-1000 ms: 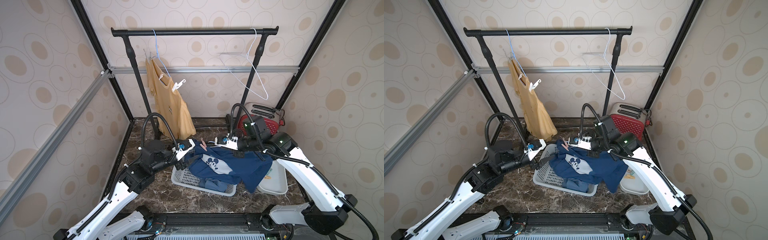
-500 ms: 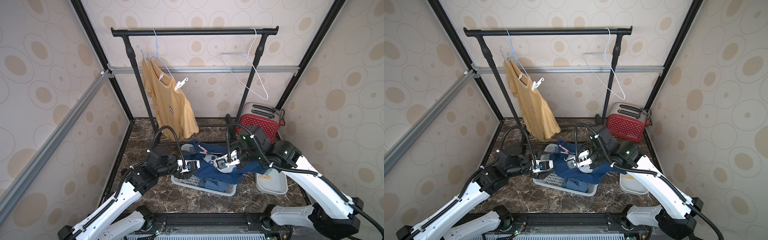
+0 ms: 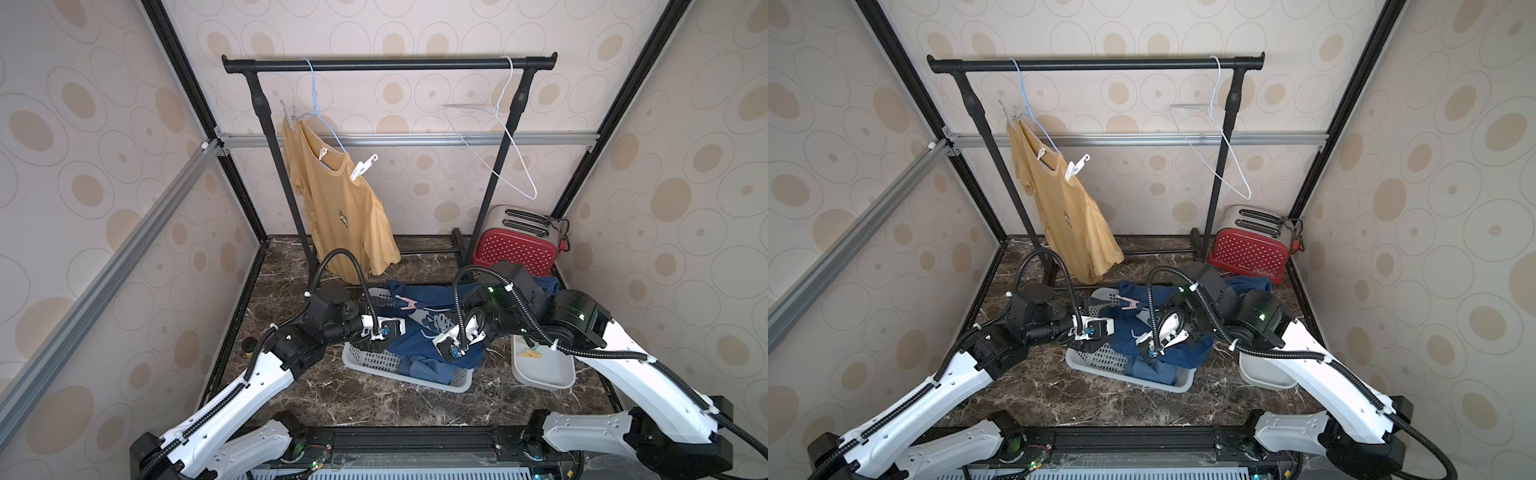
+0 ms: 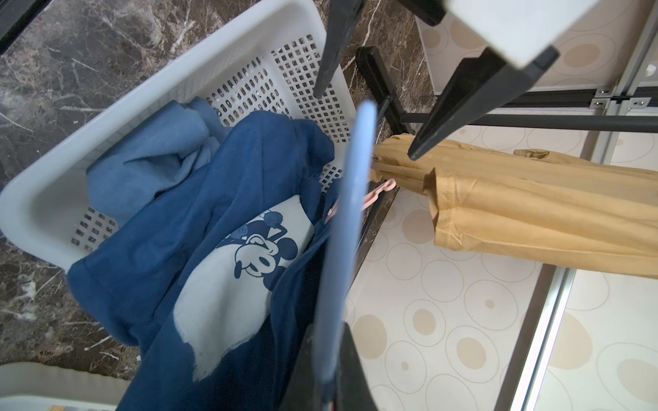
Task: Remove the clothespins securing t-shirts to the hanger
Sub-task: Remove the clothespin from the hanger.
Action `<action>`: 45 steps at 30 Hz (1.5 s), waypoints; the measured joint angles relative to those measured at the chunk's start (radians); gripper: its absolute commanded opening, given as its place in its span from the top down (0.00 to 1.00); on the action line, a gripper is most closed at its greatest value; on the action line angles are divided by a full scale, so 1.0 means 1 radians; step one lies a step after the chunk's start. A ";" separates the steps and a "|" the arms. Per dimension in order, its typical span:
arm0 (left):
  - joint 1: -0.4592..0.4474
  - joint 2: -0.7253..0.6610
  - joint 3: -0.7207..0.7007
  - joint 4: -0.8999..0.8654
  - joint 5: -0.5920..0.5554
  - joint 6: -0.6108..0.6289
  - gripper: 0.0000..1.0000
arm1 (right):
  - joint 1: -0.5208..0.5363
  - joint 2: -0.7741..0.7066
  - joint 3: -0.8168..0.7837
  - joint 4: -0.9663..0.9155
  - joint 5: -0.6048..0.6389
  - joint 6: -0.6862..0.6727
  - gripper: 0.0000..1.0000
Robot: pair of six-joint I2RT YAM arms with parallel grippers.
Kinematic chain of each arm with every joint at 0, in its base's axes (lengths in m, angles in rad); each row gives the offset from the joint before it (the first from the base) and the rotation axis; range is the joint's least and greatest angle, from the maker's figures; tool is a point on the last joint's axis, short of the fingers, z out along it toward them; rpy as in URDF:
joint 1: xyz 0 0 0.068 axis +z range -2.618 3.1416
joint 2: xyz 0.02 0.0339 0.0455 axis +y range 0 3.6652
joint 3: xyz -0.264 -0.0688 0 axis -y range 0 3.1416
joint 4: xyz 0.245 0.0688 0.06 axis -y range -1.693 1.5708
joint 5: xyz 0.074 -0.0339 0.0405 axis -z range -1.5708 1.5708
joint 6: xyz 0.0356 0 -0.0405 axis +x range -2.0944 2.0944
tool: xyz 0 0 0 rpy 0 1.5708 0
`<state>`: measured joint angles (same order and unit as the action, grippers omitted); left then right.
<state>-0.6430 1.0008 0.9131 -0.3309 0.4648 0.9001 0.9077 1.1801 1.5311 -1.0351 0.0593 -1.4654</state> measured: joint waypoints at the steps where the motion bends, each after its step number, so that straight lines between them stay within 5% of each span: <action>1: 0.000 0.016 0.011 -0.003 0.000 0.008 0.17 | 0.004 -0.003 -0.005 0.000 0.006 -0.007 1.00; 17: 0.040 0.169 0.081 0.030 0.072 0.040 0.23 | 0.071 -0.007 -0.009 0.000 0.058 -0.061 1.00; 30: 0.057 0.253 0.111 0.039 0.127 0.054 0.47 | 0.093 -0.004 -0.007 0.003 0.073 -0.068 1.00; 40: 0.058 0.266 0.113 0.068 0.144 0.039 0.75 | 0.093 -0.004 -0.005 0.003 0.078 -0.069 1.00; 45: 0.059 0.266 0.113 0.072 0.142 0.032 0.80 | 0.093 -0.004 -0.005 0.003 0.084 -0.069 1.00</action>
<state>-0.5842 1.2663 1.0256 -0.2592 0.6067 0.9325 1.0004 1.1763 1.5261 -1.0317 0.1432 -1.5341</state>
